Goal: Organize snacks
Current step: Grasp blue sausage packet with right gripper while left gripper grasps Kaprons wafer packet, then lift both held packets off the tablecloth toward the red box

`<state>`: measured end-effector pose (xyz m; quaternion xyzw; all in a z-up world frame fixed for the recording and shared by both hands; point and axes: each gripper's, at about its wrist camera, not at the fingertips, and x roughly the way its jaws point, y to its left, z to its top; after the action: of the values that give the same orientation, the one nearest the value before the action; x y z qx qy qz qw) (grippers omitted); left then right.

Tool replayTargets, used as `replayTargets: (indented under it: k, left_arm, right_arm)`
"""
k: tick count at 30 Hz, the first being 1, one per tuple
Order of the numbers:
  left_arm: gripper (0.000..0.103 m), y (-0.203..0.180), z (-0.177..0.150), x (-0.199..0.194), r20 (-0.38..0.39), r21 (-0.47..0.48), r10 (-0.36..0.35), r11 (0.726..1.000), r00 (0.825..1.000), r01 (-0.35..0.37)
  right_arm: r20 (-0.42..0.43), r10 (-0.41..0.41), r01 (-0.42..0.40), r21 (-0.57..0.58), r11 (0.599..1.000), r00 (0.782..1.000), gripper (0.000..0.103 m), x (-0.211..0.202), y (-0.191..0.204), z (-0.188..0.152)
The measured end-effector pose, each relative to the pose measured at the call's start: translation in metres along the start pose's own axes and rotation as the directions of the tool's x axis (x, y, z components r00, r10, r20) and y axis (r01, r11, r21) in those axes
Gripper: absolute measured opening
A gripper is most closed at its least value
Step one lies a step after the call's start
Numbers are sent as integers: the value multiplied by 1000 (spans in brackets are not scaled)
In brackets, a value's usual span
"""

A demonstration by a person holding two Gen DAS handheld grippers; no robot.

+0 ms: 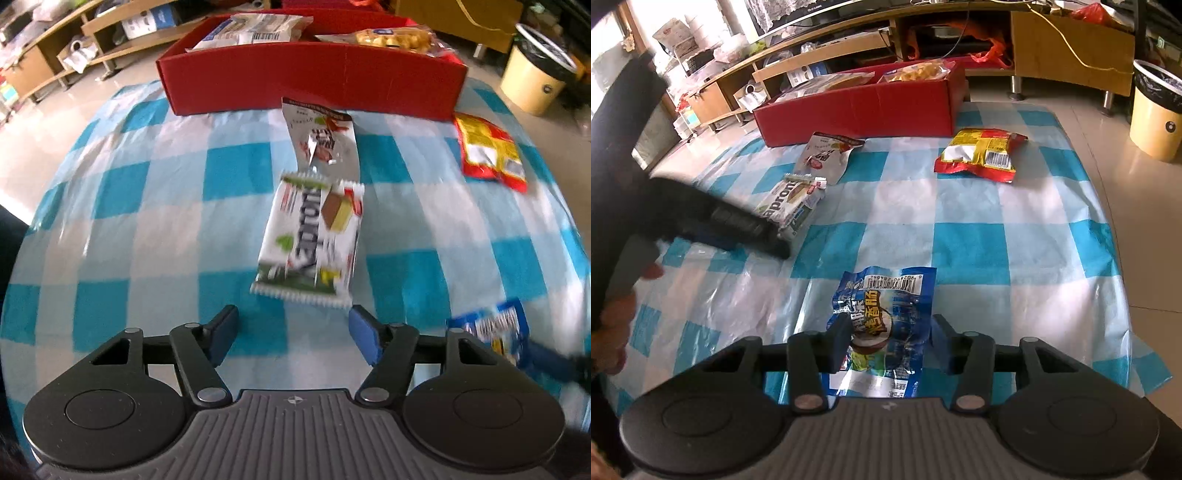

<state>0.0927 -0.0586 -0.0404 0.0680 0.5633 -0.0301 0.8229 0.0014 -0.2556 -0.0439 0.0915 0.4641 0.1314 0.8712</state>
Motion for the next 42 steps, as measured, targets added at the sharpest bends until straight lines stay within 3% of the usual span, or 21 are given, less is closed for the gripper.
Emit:
replayTargets:
  k: [4, 7, 10, 13, 19, 20, 21, 23, 27, 30, 33, 37, 42]
  left_arm:
    - [75, 7, -19, -8, 15, 33, -13, 999, 1000, 12]
    - [82, 8, -25, -9, 30, 70, -13, 997, 999, 11]
    - [82, 14, -19, -13, 50, 45, -58, 997, 997, 56]
    - [91, 19, -2, -13, 69, -10, -100, 995, 993, 101]
    - [94, 5, 36, 19, 34, -58, -36, 998, 999, 38]
    - [97, 1, 38, 22, 41, -43, 2, 999, 999, 0]
    - [96, -3, 37, 22, 55, -33, 16, 999, 998, -14]
    - [82, -5, 34, 17, 70, -25, -4, 1000, 998, 6]
    - [67, -7, 25, 9, 81, 2, -9, 1000, 997, 9]
    - [65, -5, 17, 5, 75, 14, -17, 1000, 997, 16]
    - [65, -4, 9, 2, 75, 24, -22, 1000, 997, 20]
    - [65, 2, -3, -3, 76, 35, -38, 999, 996, 36]
    - [68, 12, 1, -2, 60, 34, -104, 994, 993, 102]
  right_arm:
    - [-5, 6, -6, 10, 1000, 1000, 43, -1, -1, -2]
    - [-5, -6, 6, 8, 1000, 1000, 43, 0, 1, -3]
    - [-2, -17, 17, 9, 1000, 1000, 43, 0, 3, -4]
    - [-2, -29, 29, 6, 1000, 1000, 44, 1, 5, -4]
    - [-5, -60, 60, -16, 998, 998, 47, 4, 11, -3]
    - [-5, -58, 58, -13, 998, 998, 47, 4, 11, -3]
    - [-5, -60, 60, -13, 998, 998, 47, 4, 11, -4]
    - [-8, -64, 64, -24, 998, 998, 50, 4, 13, -3]
    - [-17, -60, 59, -36, 998, 998, 54, 5, 16, -3]
    - [-23, -51, 51, 3, 999, 998, 55, 5, 13, -1]
    - [-26, -63, 62, -29, 998, 998, 56, 6, 20, -1]
    - [-60, -59, 53, -101, 994, 996, 71, 11, 37, -4]
    - [-40, -143, 133, -184, 974, 989, 69, 17, 56, -12]
